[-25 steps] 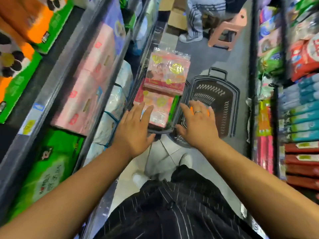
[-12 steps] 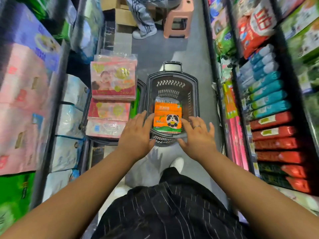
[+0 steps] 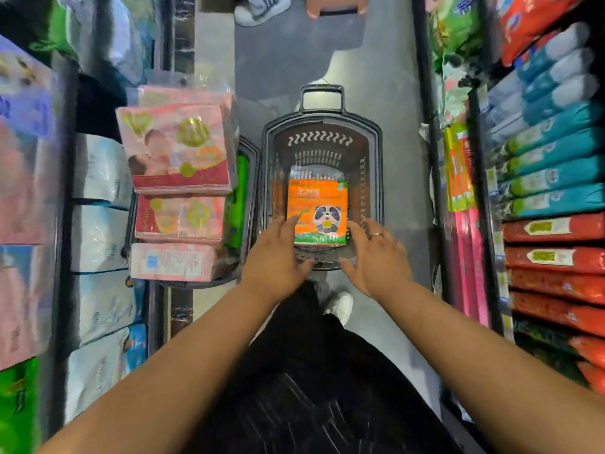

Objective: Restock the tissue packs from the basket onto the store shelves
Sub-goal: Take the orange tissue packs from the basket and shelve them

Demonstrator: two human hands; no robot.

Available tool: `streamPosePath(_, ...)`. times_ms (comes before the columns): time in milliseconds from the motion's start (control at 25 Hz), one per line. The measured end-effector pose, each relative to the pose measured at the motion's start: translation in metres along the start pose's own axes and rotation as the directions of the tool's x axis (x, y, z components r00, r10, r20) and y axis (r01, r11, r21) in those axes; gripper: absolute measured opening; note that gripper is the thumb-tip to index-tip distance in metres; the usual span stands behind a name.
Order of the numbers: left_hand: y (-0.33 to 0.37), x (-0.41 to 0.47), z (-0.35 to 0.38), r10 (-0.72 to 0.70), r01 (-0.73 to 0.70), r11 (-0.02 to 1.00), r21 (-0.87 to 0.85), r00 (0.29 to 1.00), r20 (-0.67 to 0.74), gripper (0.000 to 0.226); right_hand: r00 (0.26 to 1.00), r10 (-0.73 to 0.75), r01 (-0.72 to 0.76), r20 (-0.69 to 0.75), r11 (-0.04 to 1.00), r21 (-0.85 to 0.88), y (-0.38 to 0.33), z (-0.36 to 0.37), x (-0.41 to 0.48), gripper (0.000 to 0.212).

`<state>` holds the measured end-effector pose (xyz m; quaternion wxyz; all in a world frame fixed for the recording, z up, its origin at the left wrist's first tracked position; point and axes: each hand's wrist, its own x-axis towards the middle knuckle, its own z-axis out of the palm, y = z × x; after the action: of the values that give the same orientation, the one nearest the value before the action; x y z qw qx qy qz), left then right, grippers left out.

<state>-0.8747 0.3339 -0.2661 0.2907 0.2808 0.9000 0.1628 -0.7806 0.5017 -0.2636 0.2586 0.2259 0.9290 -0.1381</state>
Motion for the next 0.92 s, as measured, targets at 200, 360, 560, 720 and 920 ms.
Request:
streamPosePath(200, -0.038, 0.109, 0.055, -0.072, 0.083, 0.990, -0.117, 0.993, 0.094, 0.079, 0.986, 0.142, -0.153, 0.087, 0.980, 0.127, 0.017, 0.048, 0.087, 0.074)
streamPosePath(360, -0.074, 0.198, 0.125, -0.119, 0.147, 0.982, -0.119, 0.970, 0.212, 0.080, 0.965, 0.221, -0.248, 0.139, 0.944, 0.220, 0.036, 0.113, 0.171, 0.073)
streamPosePath(560, -0.130, 0.287, 0.228, -0.305, 0.356, 0.915, -0.191, 0.918, 0.252, 0.086, 0.932, 0.287, -0.360, 0.223, 0.810, 0.463, 0.062, 0.226, 0.284, 0.074)
streamPosePath(720, -0.167, 0.342, 0.297, -0.437, 0.485, 0.842, -0.235, 0.870, 0.230, 0.089, 0.894, 0.357, -0.447, 0.270, 0.727, 0.521, 0.084, 0.302, 0.357, 0.083)
streamPosePath(920, -0.199, 0.370, 0.357, -0.659, 0.712, 0.615, -0.340, 0.700, 0.274, 0.096, 0.828, 0.441, -0.560, 0.345, 0.646, 0.518, 0.099, 0.355, 0.410, 0.091)
